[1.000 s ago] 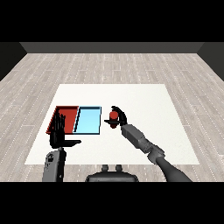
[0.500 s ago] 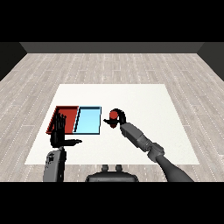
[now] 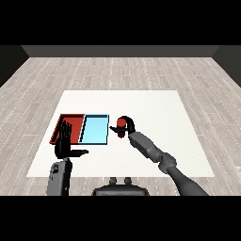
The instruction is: Pick the red can and put it in the red box
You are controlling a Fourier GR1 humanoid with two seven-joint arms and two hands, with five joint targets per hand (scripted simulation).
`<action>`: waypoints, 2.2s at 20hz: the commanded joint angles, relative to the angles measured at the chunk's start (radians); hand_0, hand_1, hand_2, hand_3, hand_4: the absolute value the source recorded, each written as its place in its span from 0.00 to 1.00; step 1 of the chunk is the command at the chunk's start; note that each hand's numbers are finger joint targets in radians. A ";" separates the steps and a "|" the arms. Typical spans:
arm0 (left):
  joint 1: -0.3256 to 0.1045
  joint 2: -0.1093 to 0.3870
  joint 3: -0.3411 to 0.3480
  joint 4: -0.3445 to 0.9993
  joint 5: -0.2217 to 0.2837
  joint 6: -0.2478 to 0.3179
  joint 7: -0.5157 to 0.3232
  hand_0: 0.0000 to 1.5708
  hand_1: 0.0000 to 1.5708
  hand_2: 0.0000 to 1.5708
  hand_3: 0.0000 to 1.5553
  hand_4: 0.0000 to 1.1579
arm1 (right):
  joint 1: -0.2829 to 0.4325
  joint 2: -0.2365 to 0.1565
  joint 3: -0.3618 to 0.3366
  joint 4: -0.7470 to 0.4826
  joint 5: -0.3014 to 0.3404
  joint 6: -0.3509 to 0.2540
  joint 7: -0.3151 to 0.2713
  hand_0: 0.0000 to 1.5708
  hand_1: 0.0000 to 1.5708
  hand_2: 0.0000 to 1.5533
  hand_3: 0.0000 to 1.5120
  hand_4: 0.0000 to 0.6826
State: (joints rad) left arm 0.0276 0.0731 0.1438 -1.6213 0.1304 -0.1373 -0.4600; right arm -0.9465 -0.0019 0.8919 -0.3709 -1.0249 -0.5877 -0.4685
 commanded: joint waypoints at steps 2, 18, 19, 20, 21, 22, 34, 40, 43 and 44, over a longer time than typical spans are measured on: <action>0.056 -0.029 -0.048 -0.103 -0.011 0.013 0.050 0.00 0.00 0.00 0.00 0.00 | -0.051 0.002 -0.046 0.047 0.015 0.044 -0.043 0.97 0.97 0.93 0.92 0.86; 0.032 -0.057 -0.224 -0.125 -0.088 -0.008 0.182 0.00 0.00 0.00 0.00 0.00 | 0.119 -0.324 -0.050 -0.617 0.228 -0.143 0.081 0.97 0.97 0.94 0.92 0.83; 0.019 -0.072 -0.319 -0.173 -0.096 0.073 0.255 0.00 0.00 0.00 0.00 0.00 | 0.125 -0.332 -0.049 -0.635 0.232 -0.148 0.088 0.97 0.97 0.94 0.92 0.83; 0.014 -0.072 -0.296 -0.185 -0.094 0.052 0.277 0.00 0.00 0.00 0.00 0.00 | 0.147 -0.355 -0.048 -0.696 0.251 -0.168 0.115 0.97 0.97 0.94 0.92 0.83; 0.011 -0.073 -0.303 -0.190 -0.094 0.061 0.287 0.00 0.00 0.00 0.00 0.00 | 0.165 -0.373 -0.050 -0.743 0.270 -0.183 0.139 0.97 0.97 0.94 0.92 0.83; 0.008 -0.073 -0.309 -0.194 -0.095 0.068 0.294 0.00 0.00 0.00 0.00 0.00 | 0.181 -0.387 -0.054 -0.784 0.290 -0.194 0.161 0.97 0.97 0.94 0.92 0.83; -0.147 -0.073 -0.512 -0.082 -0.132 0.274 0.411 0.00 0.00 0.00 0.00 0.00 | 0.374 -0.560 -0.148 -1.156 0.449 -0.240 0.250 0.97 0.97 0.94 0.92 0.85; -0.284 -0.073 -0.488 0.060 -0.144 0.266 0.426 0.00 0.00 0.00 0.00 0.00 | 0.332 -0.501 -0.186 -1.160 0.556 -0.211 0.312 0.96 0.96 0.95 0.92 0.84; -0.298 -0.073 -0.578 0.057 -0.098 0.373 0.462 0.00 0.00 0.00 0.00 0.00 | 0.352 -0.499 -0.162 -1.205 0.645 -0.239 0.375 0.95 0.95 0.93 0.92 0.82; -0.381 -0.073 -0.595 0.107 -0.063 0.397 0.486 0.00 0.00 0.00 0.00 0.00 | 0.323 -0.483 -0.183 -1.173 0.638 -0.214 0.360 0.95 0.95 0.93 0.91 0.82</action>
State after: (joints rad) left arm -0.2625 0.0001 -0.3991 -1.5916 0.0218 0.1969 0.0007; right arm -0.5885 -0.5091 0.7208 -1.5414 -0.4489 -0.8064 -0.1538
